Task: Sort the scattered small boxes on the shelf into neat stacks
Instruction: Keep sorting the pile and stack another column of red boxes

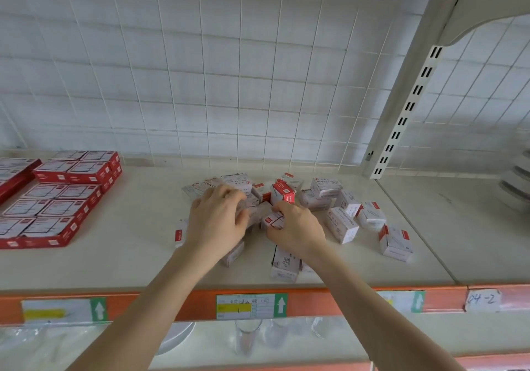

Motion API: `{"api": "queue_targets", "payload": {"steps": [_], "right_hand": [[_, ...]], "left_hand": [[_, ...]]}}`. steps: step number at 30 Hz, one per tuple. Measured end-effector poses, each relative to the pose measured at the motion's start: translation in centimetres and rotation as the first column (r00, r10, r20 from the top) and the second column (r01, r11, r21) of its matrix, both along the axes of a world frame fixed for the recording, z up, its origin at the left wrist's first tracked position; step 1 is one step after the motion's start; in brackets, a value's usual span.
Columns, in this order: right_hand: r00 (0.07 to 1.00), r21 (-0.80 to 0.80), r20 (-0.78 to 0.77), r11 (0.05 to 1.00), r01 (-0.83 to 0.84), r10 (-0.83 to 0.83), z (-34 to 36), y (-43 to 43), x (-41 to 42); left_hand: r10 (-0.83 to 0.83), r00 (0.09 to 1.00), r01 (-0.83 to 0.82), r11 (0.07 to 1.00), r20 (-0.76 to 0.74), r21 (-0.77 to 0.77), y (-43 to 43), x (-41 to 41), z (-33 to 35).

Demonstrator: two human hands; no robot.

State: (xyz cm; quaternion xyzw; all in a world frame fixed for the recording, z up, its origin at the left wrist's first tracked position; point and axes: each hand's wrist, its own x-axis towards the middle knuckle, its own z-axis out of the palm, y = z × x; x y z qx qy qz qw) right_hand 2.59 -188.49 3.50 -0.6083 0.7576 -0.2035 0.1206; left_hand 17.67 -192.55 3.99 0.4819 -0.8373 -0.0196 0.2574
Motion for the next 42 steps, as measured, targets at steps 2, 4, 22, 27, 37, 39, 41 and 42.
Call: {"api": "queue_targets", "payload": {"steps": [2, 4, 22, 27, 37, 39, 41, 42], "right_hand": [[0.999, -0.046, 0.048, 0.999, 0.004, -0.002, -0.2, 0.2, -0.1], [0.995, -0.096, 0.101, 0.995, 0.008, 0.002, -0.1, 0.4, -0.3], [0.571, -0.063, 0.821, 0.991, 0.119, -0.016, 2.0, 1.4, -0.4], [0.477, -0.034, 0.878, 0.993, 0.114, -0.024, 2.4, 1.6, -1.7], [0.376, -0.034, 0.926, 0.998, 0.061, 0.008, 2.0, 2.0, -2.1], [0.399, -0.017, 0.917, 0.997, 0.072, -0.013, 1.9, 2.1, -1.9], [0.451, -0.008, 0.892, 0.997, 0.079, -0.028, 1.8, 2.1, -1.9], [0.483, -0.009, 0.875, 0.997, 0.079, -0.03, 1.9, 2.1, -1.9]], "left_hand": [[-0.038, 0.999, 0.038, 0.999, 0.002, -0.039, 0.3, -0.3, -0.4], [-0.065, 0.998, 0.065, 0.996, -0.003, -0.068, 0.5, -0.5, -0.6], [-0.147, 0.98, 0.156, 0.986, -0.133, 0.055, 3.2, -4.4, 0.1], [-0.207, 0.885, 0.322, 0.92, -0.418, 0.226, 2.0, -3.4, 0.6], [-0.29, 0.904, 0.353, 0.921, -0.314, 0.166, 1.8, -3.4, 0.7], [-0.244, 0.956, 0.269, 0.95, -0.163, 0.159, 2.1, -3.6, 0.4], [-0.179, 0.984, 0.18, 0.976, -0.021, 0.124, 2.2, -3.7, 0.3], [-0.158, 0.987, 0.155, 0.982, 0.014, 0.109, 2.2, -3.7, 0.2]]}}
